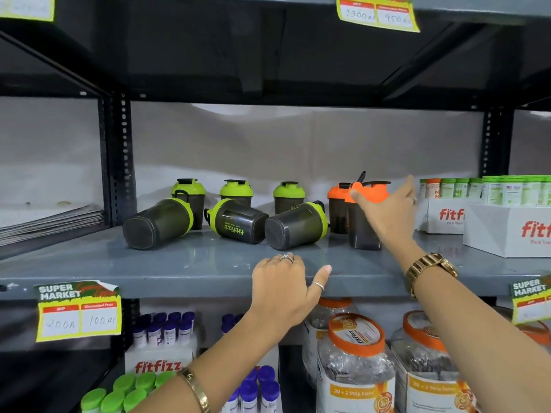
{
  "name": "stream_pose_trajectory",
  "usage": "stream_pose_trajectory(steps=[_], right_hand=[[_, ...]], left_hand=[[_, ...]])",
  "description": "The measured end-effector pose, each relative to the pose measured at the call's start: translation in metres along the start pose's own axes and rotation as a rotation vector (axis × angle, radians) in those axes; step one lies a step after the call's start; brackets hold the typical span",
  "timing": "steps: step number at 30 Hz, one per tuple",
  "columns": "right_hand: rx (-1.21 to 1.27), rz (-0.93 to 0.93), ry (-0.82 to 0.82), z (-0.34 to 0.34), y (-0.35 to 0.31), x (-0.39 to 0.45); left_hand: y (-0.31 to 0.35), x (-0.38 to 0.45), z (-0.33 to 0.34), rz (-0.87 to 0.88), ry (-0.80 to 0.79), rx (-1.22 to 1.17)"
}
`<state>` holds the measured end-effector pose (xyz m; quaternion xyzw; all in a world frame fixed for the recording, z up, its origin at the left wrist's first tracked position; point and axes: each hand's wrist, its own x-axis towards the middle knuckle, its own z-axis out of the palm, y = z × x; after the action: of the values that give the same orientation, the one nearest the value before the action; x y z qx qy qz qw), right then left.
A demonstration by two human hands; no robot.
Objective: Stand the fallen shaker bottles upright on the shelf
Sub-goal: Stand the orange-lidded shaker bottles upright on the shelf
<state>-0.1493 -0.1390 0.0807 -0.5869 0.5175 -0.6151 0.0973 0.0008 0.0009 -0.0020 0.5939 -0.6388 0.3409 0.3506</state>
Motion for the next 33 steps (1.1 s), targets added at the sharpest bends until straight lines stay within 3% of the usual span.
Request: stream_pose_trajectory(steps=[2,4,9,15,19,33], right_hand=[[-0.223,-0.144,0.134,0.000,-0.019,0.006],[-0.433,-0.214,0.155,0.004,-0.034,0.014],[-0.655,-0.187,-0.014,0.014,-0.052,0.029],[-0.414,-0.014,-0.350,-0.002,-0.062,0.059],[-0.466,0.021,-0.572,-0.015,-0.067,0.076],[-0.132,0.031,-0.816,-0.023,-0.050,0.084]], left_hand=[[-0.001,0.000,0.000,0.002,0.012,-0.008],[-0.001,0.000,-0.001,0.001,0.008,-0.015],[-0.001,0.001,-0.002,-0.010,-0.011,0.004],[-0.001,0.001,0.001,-0.011,0.024,0.020],[-0.001,0.000,0.003,-0.006,0.025,0.005],[-0.003,0.001,0.002,-0.003,-0.005,-0.013]])
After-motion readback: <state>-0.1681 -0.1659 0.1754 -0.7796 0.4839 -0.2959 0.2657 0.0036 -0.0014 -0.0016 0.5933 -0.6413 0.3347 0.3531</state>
